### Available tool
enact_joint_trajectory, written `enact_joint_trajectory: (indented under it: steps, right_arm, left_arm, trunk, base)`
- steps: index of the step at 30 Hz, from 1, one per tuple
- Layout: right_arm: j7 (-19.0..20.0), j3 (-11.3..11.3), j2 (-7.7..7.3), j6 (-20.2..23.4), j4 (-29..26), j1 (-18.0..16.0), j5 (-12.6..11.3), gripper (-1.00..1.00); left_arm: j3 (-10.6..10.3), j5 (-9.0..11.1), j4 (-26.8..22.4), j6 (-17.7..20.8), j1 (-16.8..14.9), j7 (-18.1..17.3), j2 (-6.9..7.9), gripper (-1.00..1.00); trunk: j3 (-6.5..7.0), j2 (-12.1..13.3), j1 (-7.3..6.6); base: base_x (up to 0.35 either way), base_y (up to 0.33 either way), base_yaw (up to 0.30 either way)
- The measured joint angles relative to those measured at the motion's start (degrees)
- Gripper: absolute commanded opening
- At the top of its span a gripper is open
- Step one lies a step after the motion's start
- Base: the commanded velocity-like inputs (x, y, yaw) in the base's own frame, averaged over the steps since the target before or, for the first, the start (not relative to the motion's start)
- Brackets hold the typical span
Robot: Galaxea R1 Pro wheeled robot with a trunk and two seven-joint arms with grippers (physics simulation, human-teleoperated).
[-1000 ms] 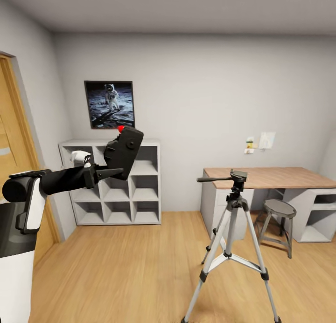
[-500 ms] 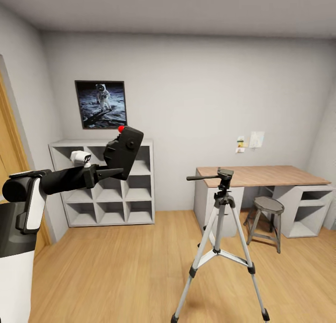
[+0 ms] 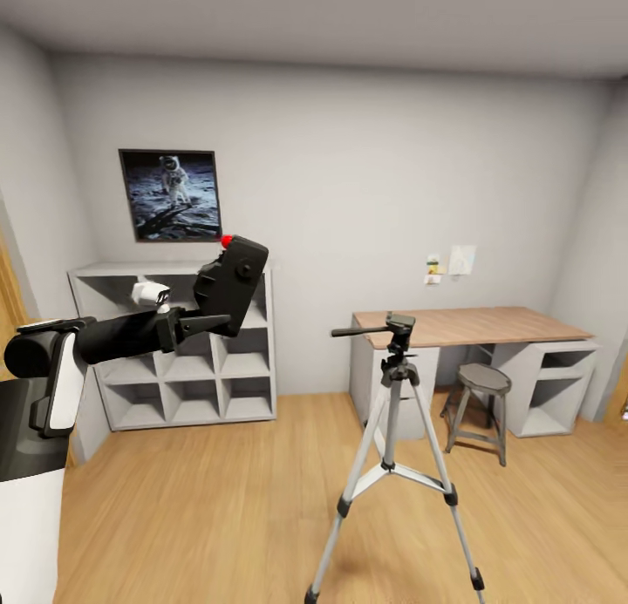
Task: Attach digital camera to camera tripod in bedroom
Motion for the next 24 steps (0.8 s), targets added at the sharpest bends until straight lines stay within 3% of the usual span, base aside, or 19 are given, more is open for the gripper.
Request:
enact_joint_trajectory:
  steps: [14,24]
  right_arm:
    - [0.0,0.0,0.0,-0.07,-0.02,0.02,0.0,1.0]
    - [0.0,0.0,0.0,-0.08,0.01,-0.01,0.0,1.0]
  left_arm:
    - [0.0,-0.02,0.0,0.0,0.0,0.0,0.01,-1.0]
    - [0.01,-0.01,-0.02,0.0,0.01,0.0,0.04,-1.0]
  trunk:
    - [0.0,0.0,0.0]
    - [0.0,0.0,0.0]
  base:
    - [0.0,-0.297,-0.269]
    - [0.0,-0.307,-0.066]
